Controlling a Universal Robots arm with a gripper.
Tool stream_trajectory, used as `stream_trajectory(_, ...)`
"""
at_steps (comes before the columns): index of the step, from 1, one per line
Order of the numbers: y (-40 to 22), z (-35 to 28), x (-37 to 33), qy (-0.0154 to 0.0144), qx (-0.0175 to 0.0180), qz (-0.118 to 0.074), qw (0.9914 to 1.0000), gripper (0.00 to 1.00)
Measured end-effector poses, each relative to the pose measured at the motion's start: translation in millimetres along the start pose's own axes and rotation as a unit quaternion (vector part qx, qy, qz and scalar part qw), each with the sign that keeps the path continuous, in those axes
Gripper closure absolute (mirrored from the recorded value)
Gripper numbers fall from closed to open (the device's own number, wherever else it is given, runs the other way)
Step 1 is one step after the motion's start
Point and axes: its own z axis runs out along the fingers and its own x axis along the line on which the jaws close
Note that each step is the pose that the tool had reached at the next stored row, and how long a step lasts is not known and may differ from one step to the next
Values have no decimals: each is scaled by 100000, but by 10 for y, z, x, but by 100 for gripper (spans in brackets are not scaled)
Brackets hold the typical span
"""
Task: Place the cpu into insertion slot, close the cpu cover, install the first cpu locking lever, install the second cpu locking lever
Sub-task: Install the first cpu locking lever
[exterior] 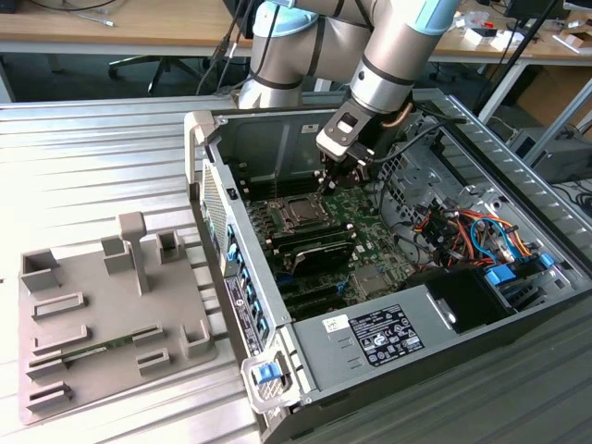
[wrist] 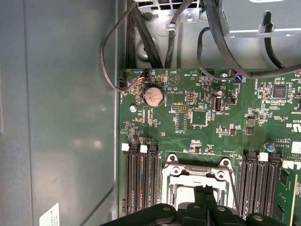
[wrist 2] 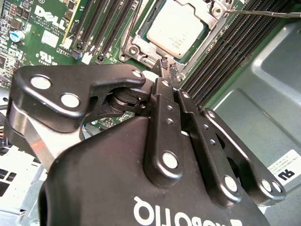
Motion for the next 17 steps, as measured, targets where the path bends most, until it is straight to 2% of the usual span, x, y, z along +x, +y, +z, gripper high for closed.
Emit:
stream_trajectory(3, 0, 0, 0, -2, 0, -2, 100000, 89)
stream_trajectory(4, 0, -2, -1, 104, 4, -18, 100000, 89)
stream_trajectory(6, 1, 0, 0, 1034, -45, -159, 99995, 89)
stream_trajectory(7, 0, -1, 0, 1407, -59, -391, 99989, 89)
stream_trajectory(8, 0, -1, 0, 1491, -56, -756, 99986, 89)
stream_trajectory(10, 0, 0, 0, 1485, -40, -1953, 99970, 89)
stream_trajectory(12, 1, 0, 0, 1319, -5, -3471, 99931, 89)
stream_trajectory(17, 1, 0, 0, 1053, 48, -5794, 99826, 89)
